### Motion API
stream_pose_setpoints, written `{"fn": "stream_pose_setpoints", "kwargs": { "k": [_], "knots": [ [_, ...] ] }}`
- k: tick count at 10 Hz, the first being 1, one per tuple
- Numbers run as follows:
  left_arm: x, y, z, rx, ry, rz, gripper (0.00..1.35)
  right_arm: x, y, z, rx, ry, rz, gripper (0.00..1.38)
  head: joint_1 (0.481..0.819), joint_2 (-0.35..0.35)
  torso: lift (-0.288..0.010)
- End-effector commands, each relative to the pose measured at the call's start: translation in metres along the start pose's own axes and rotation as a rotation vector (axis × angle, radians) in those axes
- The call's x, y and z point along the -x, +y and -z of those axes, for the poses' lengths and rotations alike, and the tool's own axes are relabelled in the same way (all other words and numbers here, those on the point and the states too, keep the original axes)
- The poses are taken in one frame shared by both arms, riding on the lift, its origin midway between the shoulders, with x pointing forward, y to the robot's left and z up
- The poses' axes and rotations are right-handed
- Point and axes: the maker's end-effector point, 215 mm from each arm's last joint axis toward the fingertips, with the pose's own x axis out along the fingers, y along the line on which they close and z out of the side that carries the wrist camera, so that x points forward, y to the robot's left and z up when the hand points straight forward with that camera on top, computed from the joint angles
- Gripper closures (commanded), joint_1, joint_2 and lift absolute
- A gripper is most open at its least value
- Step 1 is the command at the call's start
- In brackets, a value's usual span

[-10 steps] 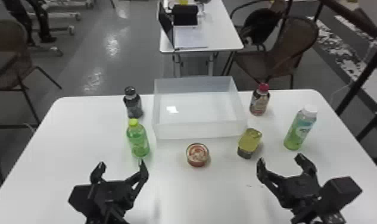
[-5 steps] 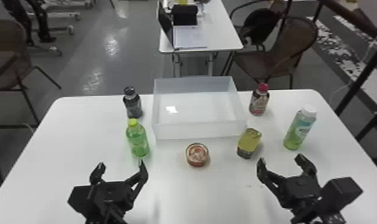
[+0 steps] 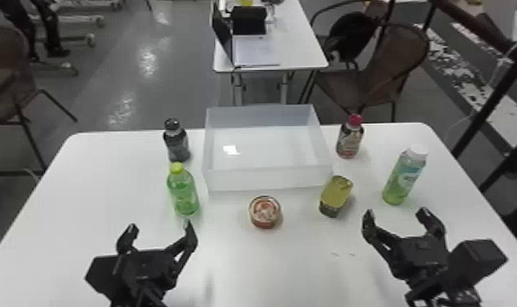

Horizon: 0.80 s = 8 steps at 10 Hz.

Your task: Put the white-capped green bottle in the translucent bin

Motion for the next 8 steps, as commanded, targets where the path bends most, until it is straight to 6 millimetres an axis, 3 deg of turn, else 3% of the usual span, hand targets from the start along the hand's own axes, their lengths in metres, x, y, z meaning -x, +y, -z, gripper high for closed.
{"fn": "stream_pose_setpoints", "kwargs": {
  "k": [1,4,6,8],
  "knots": [
    [0.0,0.0,0.0,0.002,0.0,-0.001,0.13,0.001,-0.032,-0.01,0.014,-0.017,0.061,0.12,0.695,-0.009,-0.077],
    [0.0,-0.001,-0.001,0.006,-0.001,-0.002,0.13,0.006,-0.117,-0.019,0.037,-0.031,0.227,0.12,0.695,-0.105,-0.077],
    [-0.001,-0.001,-0.001,0.006,-0.003,-0.001,0.13,-0.003,-0.135,-0.012,0.024,-0.021,0.221,0.12,0.695,-0.15,-0.077],
    [-0.001,-0.001,-0.001,0.007,-0.003,-0.001,0.13,-0.035,-0.134,-0.007,0.022,0.01,0.103,0.12,0.695,-0.166,-0.077]
  ]
}}
